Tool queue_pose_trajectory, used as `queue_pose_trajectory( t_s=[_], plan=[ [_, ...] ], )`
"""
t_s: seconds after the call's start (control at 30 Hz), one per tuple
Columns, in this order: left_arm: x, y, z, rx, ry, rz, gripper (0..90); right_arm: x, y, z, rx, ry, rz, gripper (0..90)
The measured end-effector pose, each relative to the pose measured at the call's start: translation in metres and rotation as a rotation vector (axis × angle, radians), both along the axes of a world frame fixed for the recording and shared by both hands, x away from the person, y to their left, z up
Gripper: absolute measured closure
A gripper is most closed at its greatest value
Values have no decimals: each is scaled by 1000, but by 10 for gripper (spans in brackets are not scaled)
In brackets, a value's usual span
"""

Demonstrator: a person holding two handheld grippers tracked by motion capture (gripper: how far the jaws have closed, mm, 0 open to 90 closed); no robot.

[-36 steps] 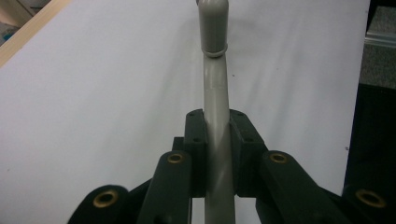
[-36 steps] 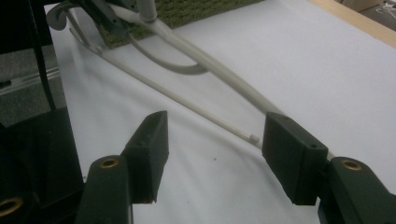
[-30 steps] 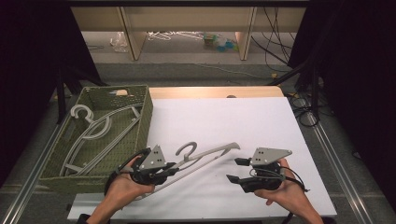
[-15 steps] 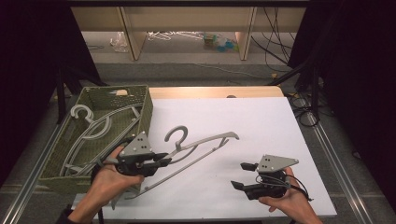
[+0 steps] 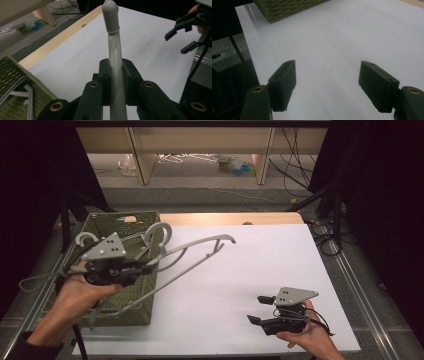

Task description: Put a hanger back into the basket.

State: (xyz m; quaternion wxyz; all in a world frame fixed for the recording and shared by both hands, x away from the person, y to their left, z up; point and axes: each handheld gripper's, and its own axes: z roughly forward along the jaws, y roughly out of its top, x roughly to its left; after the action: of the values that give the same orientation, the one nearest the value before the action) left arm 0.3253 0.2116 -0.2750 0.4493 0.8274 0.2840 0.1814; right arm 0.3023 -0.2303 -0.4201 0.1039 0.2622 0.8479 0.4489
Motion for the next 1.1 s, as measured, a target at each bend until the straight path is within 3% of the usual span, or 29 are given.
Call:
queue_pose_trajectory(
  t_s=[0.07,0.17,0.2,0.4,0.53,0.57,0.6,0.63,0.73,1.1],
  plan=[
    [4,8,3,-16,5,20,790,0,0,-1,-3,4,-1,299],
    [11,20,7,-6,-8,52,790,1,0,-2,-5,6,0,286],
    [14,24,9,26,-20,61,790,1,0,-3,-8,3,-6,278],
    [30,45,11,53,-9,135,790,1,0,-4,-14,14,-9,277],
    [39,61,9,38,-3,183,791,2,0,-5,-15,14,-11,277],
    [44,66,9,42,-23,175,791,2,0,-5,-17,15,-10,277],
    [44,69,7,24,-5,207,791,2,0,-5,-18,13,-9,277],
    [46,74,7,35,-3,216,791,2,0,-6,-19,15,-10,277],
    [49,83,2,2,-13,251,791,3,-1,-6,-21,19,-3,277],
    [57,116,-15,-33,-11,318,790,3,0,-9,-23,19,-4,272]
  ],
)
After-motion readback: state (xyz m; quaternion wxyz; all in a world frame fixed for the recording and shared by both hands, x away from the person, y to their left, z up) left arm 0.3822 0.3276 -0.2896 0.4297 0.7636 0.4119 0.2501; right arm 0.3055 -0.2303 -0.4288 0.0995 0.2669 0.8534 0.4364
